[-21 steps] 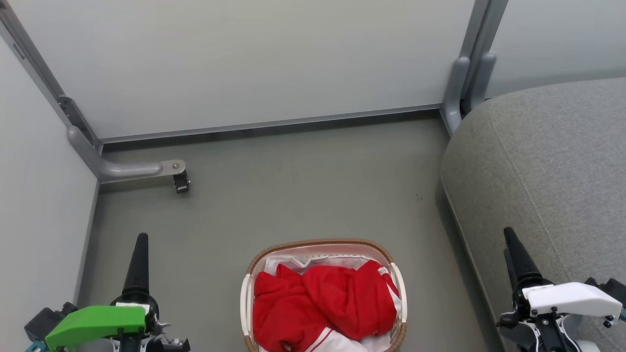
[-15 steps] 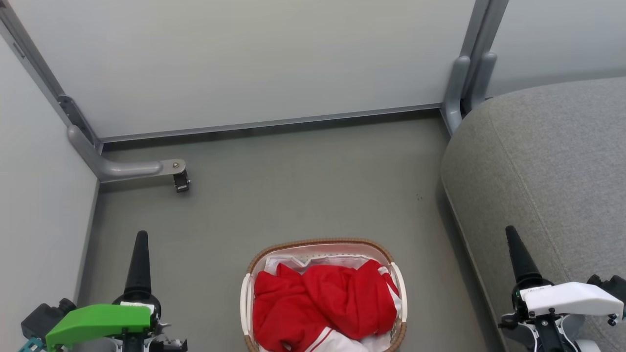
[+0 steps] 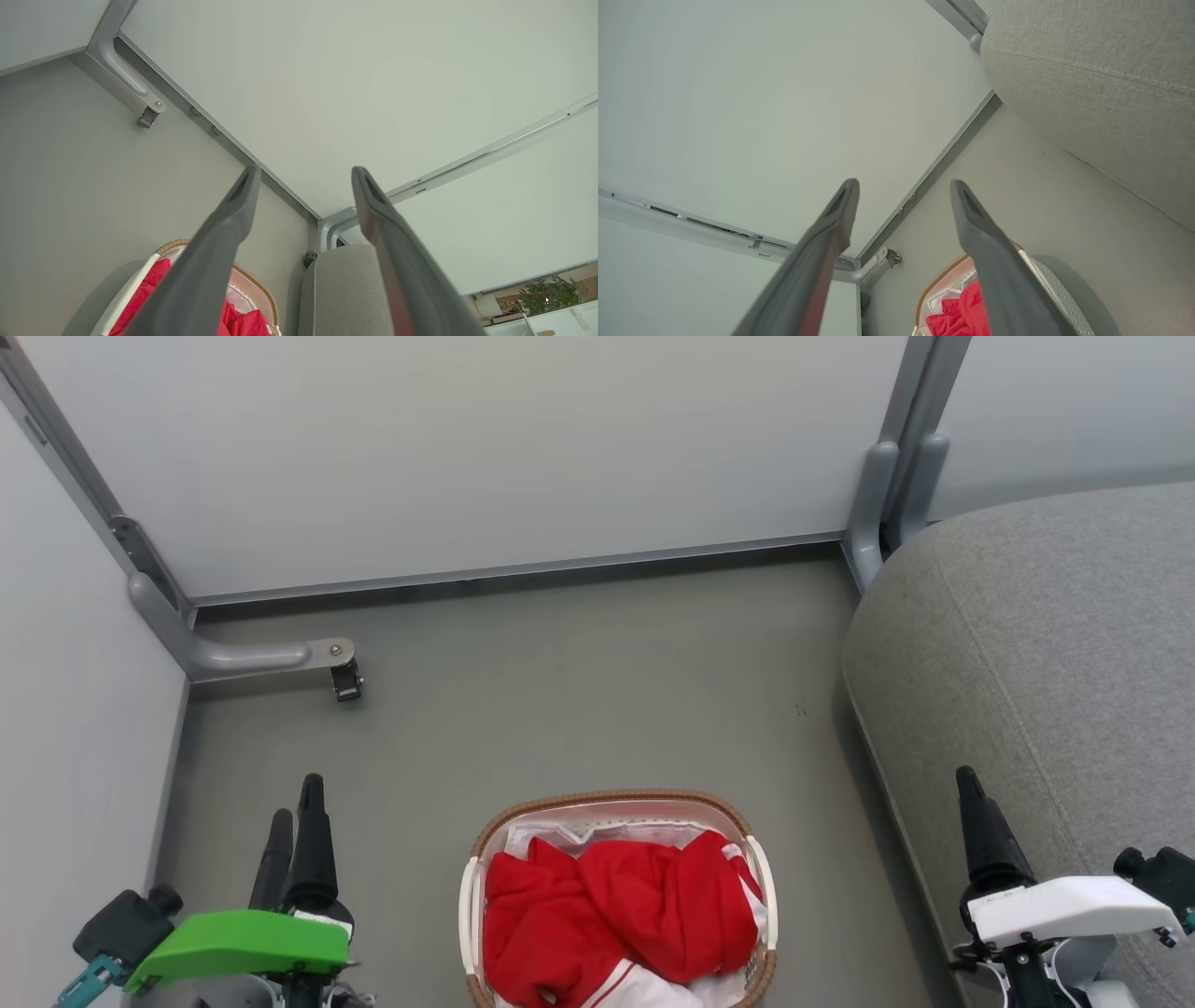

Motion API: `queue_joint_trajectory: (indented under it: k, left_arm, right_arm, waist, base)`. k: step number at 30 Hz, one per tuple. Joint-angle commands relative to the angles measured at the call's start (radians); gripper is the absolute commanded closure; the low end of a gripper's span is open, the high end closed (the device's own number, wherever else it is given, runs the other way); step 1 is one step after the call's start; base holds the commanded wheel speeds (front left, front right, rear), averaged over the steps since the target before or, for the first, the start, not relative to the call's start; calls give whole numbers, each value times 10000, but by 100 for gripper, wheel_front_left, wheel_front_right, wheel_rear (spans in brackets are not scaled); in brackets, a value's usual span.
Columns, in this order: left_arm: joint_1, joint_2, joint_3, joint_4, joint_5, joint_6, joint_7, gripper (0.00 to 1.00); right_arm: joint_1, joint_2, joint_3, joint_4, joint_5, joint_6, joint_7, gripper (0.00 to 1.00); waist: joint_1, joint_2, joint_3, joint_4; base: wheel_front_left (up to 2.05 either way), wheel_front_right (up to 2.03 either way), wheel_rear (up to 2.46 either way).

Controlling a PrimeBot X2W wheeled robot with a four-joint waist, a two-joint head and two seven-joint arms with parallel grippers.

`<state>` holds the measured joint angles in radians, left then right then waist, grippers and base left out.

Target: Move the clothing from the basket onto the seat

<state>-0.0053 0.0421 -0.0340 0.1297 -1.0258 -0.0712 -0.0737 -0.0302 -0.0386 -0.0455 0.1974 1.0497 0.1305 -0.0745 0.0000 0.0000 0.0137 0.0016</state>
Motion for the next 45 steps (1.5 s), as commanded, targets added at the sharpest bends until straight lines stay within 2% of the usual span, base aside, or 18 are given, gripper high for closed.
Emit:
queue_joint_trajectory:
  k: [1,25,45]
  left_arm:
    - [59,57,-81,-186,386,40,-125,0]
    - [334,81,-751,165,3176,417,-814,0]
    - [509,96,-1104,490,5043,647,-1277,0]
  right_arm:
    - [12,-68,44,-161,-403,1,-119,0]
    - [150,-97,713,-104,-3667,2,-811,0]
    - [216,-115,859,43,-5592,3,-1272,0]
  waist:
    - [0,0,0,5]
    - [0,0,31,57]
    - [0,0,102,76]
  base:
    - [0,0,0]
    - [0,0,0]
    - [0,0,0]
